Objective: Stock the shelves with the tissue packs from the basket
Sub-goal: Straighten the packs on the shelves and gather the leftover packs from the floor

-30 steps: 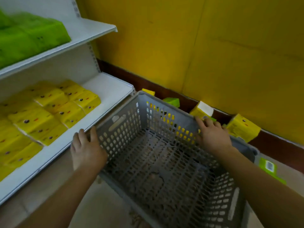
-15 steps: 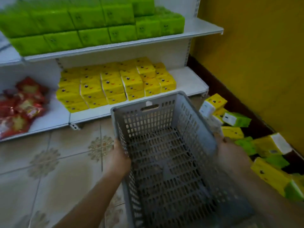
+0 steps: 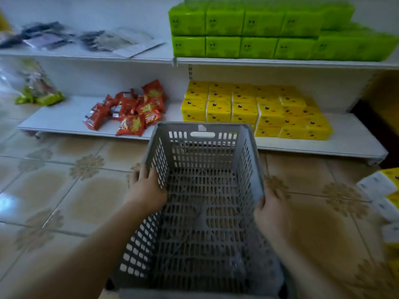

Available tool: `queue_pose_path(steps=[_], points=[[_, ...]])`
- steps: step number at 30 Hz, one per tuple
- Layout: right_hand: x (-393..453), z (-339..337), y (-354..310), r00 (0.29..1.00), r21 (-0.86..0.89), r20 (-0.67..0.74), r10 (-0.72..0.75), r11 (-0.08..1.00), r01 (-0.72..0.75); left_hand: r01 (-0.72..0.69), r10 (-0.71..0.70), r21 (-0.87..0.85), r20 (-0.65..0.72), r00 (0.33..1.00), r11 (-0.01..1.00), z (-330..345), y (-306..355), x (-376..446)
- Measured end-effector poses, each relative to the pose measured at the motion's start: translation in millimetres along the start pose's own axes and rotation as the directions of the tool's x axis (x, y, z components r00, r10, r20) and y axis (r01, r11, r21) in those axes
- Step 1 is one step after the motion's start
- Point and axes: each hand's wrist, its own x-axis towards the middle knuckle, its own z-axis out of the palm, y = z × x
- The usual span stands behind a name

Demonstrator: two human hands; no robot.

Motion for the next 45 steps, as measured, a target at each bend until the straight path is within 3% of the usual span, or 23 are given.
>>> queue_pose_path(steps=[3, 6, 10, 15, 18, 21, 25, 27, 29, 31, 33, 40, 45], points=[[-6, 11, -57, 0.998, 0.056, 0.063, -0.014, 0.998, 0.011, 0.011, -0.010, 0.032, -0.040, 0.999, 0.999, -7, -9, -25], [1, 21, -102, 0.985, 0.255, 0.166, -0.055, 0.967, 0.012, -0.105, 0.123, -0.161, 0.103, 0.987, 0.981, -2, 2, -51], [9, 34, -145, 0.918, 0.550, 0.366, -0.155, 0.832, -0.078, -0.173, 0.263, -0.385, 0.194, 0.945, 0.906, 11, 4, -73], [14, 51, -185, 0.836, 0.716, 0.514, -0.194, 0.633, -0.293, -0.212, 0.262, -0.297, 0.142, 0.954, 0.931, 16, -10, -74], [17, 65, -203, 0.794, 0.749, 0.549, -0.259, 0.574, -0.331, -0.228, 0.259, -0.233, 0.111, 0.960, 0.945, 9, -27, -59], [16, 71, -226, 0.770, 0.742, 0.571, -0.284, 0.579, -0.338, -0.223, 0.250, -0.210, 0.108, 0.962, 0.952, -2, -48, -44], [5, 55, -239, 0.779, 0.654, 0.553, -0.296, 0.733, -0.187, -0.201, 0.244, -0.203, 0.215, 0.946, 0.958, -10, -67, -32], [11, 44, -226, 0.813, 0.579, 0.510, -0.280, 0.811, -0.084, -0.228, 0.260, -0.200, 0.148, 0.954, 0.953, -16, -65, -22], [19, 23, -206, 0.850, 0.498, 0.459, -0.259, 0.867, -0.005, -0.267, 0.267, -0.171, -0.024, 0.963, 0.948, -24, -53, -11], [28, -1, -180, 0.877, 0.455, 0.414, -0.245, 0.890, 0.034, -0.316, 0.289, -0.148, -0.174, 0.941, 0.937, -30, -27, -5], [35, -24, -145, 0.908, 0.435, 0.361, -0.213, 0.900, 0.039, -0.387, 0.338, -0.201, -0.238, 0.910, 0.900, -29, 8, -2], [72, -78, 11, 0.983, 0.340, 0.182, -0.033, 0.940, -0.031, -0.523, 0.453, -0.428, -0.262, 0.852, 0.737, 12, 156, -6], [104, -98, 130, 0.995, 0.342, 0.093, 0.047, 0.937, -0.076, -0.539, 0.497, -0.466, -0.222, 0.839, 0.702, 43, 280, -5]])
